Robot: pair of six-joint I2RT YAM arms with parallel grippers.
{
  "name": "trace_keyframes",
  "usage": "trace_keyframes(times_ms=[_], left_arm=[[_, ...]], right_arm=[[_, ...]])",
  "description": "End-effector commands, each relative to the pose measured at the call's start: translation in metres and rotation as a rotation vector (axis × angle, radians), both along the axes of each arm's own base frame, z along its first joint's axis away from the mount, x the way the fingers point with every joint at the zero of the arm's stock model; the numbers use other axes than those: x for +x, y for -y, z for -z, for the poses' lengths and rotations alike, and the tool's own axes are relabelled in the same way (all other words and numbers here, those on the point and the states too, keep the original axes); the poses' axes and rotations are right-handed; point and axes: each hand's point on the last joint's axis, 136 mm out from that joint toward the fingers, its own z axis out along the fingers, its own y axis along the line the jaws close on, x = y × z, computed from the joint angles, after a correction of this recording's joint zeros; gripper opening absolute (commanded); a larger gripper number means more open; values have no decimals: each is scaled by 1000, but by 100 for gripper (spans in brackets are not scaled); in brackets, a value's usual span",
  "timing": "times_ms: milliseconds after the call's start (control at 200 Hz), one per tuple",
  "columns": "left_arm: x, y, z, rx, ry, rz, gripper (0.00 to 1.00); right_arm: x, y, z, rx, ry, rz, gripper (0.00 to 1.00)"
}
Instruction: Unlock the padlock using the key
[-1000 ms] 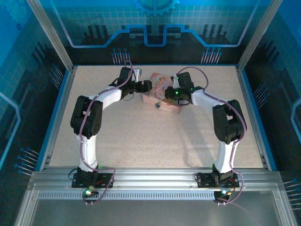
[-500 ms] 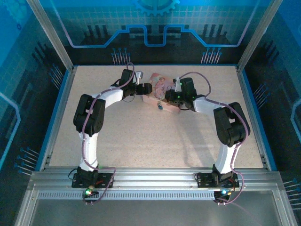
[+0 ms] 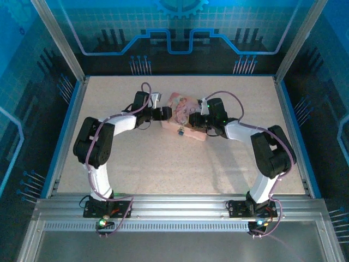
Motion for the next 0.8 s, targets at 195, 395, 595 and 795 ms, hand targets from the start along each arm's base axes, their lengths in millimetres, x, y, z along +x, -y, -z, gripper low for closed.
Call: trace_keyframes(times_ms=[195,395,595,795], left_arm=[[-37,-11,-16,14,-25,-8,84],[-38,-15,-70,-8,75,-17,87],[-57,-14,-123,-96,167,-10,87],[-86,-9,-163,-212,235,30,85]], right_arm=[[-80,10,75,-96,-311,-43,0],[-59,0,19,-5,-115,-54,0],[-55,0,-38,136,112,-89,0],[-65,5,-73,246,264,-99,0]])
